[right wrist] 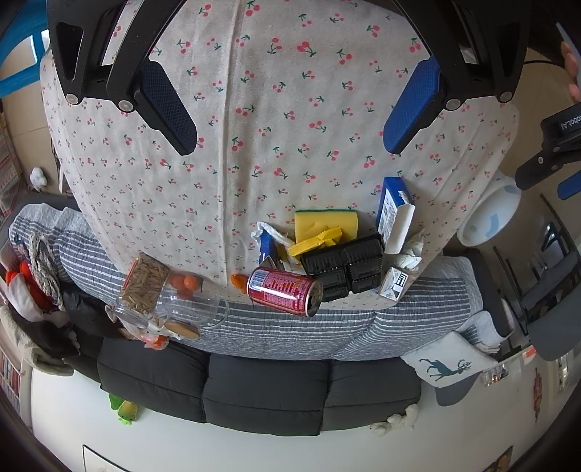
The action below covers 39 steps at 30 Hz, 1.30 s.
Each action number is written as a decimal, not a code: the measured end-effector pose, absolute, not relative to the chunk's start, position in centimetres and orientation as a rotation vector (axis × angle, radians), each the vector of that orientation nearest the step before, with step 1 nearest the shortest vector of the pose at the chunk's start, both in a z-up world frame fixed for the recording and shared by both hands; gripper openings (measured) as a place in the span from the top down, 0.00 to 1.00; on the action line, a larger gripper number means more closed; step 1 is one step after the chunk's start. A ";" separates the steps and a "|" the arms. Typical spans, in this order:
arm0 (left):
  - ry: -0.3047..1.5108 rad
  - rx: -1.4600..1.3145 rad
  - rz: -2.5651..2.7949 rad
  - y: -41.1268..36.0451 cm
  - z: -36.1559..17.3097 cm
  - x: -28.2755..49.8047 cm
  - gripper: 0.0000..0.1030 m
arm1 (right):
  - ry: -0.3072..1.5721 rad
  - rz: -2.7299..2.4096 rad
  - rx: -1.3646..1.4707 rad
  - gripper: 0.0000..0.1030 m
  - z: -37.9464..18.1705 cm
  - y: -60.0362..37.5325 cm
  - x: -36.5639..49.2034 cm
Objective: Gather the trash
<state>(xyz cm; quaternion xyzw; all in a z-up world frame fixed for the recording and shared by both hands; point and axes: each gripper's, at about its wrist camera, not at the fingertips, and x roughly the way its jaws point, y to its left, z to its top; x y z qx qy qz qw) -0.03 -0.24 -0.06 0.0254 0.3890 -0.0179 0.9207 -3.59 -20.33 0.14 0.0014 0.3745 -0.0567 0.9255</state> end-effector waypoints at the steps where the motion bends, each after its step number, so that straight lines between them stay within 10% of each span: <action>1: 0.801 0.053 -0.037 -0.3 -0.1 0.0 0.01 | 0.768 -0.118 0.005 0.00 0.2 -20.4 -3.6; 28: 1.118 -0.022 -0.251 -6.7 -3.3 10.4 0.01 | 0.913 -0.206 -0.075 0.00 1.8 -27.7 4.1; 39: 1.209 -0.010 -0.328 -9.4 -6.7 12.9 0.47 | 1.016 -0.140 0.052 0.00 -2.0 -30.9 6.3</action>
